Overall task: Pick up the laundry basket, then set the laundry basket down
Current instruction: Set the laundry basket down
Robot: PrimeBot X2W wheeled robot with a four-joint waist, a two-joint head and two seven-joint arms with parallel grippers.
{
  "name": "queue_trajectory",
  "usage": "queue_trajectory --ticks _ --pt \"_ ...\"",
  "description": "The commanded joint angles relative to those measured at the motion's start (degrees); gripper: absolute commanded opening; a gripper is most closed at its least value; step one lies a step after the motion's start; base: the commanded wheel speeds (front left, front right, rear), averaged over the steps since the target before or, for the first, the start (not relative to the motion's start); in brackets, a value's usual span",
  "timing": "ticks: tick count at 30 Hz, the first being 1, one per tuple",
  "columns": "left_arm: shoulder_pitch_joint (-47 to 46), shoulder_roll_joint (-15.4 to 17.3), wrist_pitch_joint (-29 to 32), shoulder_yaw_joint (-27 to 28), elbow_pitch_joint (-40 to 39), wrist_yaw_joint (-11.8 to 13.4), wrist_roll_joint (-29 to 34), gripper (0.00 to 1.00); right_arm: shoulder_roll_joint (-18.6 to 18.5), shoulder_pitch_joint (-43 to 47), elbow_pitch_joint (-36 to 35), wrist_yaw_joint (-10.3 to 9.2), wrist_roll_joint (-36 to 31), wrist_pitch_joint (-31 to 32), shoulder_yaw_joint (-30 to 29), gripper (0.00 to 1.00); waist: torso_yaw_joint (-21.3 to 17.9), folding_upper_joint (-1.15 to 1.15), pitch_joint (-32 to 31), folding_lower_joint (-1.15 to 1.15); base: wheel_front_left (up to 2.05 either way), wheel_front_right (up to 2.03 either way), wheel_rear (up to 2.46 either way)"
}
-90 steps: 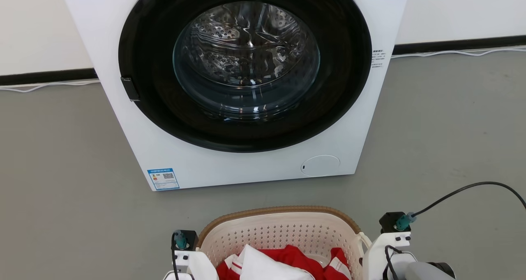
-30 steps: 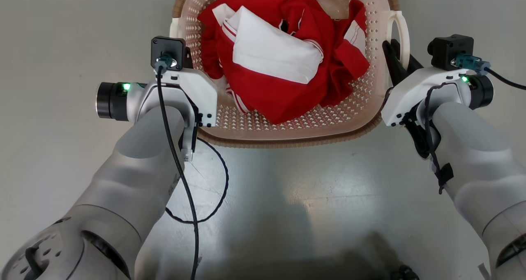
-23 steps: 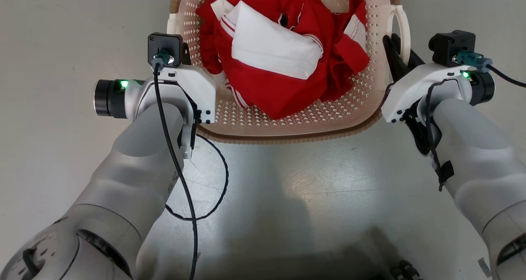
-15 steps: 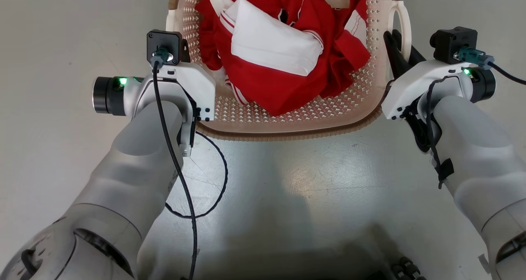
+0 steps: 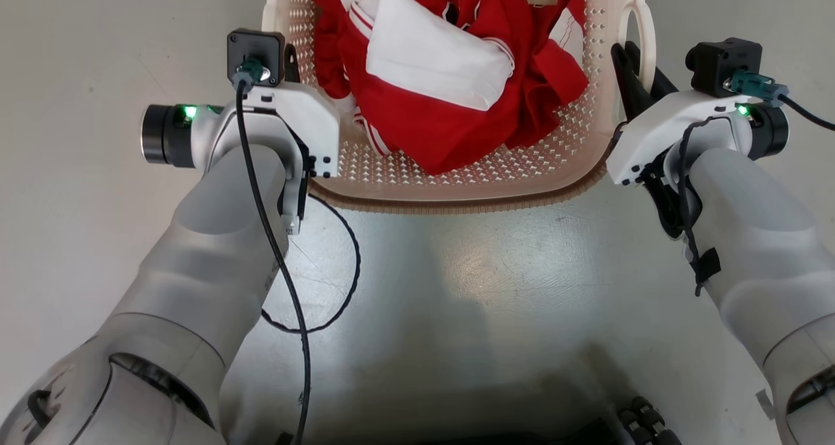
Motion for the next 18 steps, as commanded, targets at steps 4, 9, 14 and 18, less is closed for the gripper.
queue_trajectory --ticks 4,9,14,18 --pt "-1.33 0.49 -0.8 1.51 -0.57 -0.23 2.05 0.0 0.72 1.18 -0.36 0.43 -0.76 -0.79 0.38 0.0 -0.09 0.0 1.05 0.0 0.0 0.0 0.0" --pt "-1.56 0.39 -0.8 2.76 -0.61 -0.31 2.91 0.0 0.37 0.75 -0.36 0.43 -1.03 -0.79 -0.09 0.0 -0.01 0.0 1.9 0.0 0.0 0.0 0.0" --pt "-1.51 0.3 -0.8 3.83 -0.63 -0.43 3.84 0.0 0.35 0.55 -0.3 0.43 -1.32 -0.79 -0.41 0.0 0.04 0.0 2.3 0.0 0.0 0.0 0.0" --pt "-1.39 0.25 -0.8 4.63 -0.47 -0.55 4.48 0.0 0.39 0.56 -0.16 0.43 -1.49 -0.79 -0.61 0.0 0.08 0.0 2.27 0.0 0.0 0.0 0.0"
